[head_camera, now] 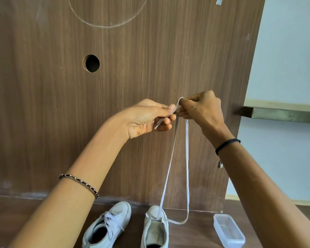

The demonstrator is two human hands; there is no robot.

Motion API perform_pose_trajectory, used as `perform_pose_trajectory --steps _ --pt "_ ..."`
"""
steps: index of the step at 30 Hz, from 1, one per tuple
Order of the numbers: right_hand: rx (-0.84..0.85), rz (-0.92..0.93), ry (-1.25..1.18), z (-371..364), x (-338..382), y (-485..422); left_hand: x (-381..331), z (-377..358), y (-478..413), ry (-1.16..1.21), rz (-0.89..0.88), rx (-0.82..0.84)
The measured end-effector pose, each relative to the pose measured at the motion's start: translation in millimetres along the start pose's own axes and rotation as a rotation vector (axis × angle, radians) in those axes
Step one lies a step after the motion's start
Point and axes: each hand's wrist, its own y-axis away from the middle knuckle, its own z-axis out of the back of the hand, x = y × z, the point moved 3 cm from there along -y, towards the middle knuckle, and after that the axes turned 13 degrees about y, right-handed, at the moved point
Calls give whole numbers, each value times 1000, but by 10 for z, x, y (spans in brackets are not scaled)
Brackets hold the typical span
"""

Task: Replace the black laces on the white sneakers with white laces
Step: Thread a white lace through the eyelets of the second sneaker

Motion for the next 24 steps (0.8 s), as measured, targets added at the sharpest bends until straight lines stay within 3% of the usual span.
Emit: perform_pose_trajectory --steps 6,12,18,21,24 --pt "85 -5 41 -76 -170 12 -11 47 31 -143 32 -4" --pt "224 99 171 -122 -138 110 -3 73 58 -45 45 -93" --pt "277 -26 -209 -156 -167 240 34 137 26 59 -51 -289" --pt "290 -62 -316 -139 -138 299 69 158 -6 64 -90 -354" --pt "412 -20 -365 -134 -102 354 104 169 -33 75 -104 -385"
